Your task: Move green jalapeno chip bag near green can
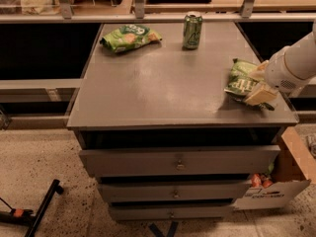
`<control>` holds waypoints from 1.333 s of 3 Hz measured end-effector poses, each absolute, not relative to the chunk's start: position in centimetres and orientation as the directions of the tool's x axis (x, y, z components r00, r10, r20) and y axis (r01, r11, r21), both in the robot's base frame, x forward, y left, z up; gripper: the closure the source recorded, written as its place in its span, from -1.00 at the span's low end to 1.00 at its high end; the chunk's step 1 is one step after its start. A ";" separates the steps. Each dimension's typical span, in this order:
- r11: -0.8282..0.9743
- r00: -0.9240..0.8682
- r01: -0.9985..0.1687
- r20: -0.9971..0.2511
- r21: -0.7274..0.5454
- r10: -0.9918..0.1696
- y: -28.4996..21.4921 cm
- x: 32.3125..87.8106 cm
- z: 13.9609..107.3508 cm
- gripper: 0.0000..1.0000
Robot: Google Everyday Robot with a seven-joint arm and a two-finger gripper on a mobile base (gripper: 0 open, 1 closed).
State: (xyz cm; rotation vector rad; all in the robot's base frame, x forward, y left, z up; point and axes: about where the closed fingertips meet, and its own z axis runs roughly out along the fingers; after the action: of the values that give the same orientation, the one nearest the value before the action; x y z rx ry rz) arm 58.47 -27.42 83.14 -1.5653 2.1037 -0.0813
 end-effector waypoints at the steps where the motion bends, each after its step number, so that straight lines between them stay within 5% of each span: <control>1: 0.338 -0.216 -0.883 -0.358 -0.324 -0.908 -27.4 58.1 83.6 0.87; 4: 0.289 -0.142 -0.822 -0.315 -0.491 -0.938 -25.7 59.3 91.2 1.00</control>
Offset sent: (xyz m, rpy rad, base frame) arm -0.0159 0.0056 0.0482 -0.0569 -0.0420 -0.0081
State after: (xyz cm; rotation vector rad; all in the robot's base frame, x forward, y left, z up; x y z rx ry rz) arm 59.32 -25.65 91.16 -1.5686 1.9983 -0.2685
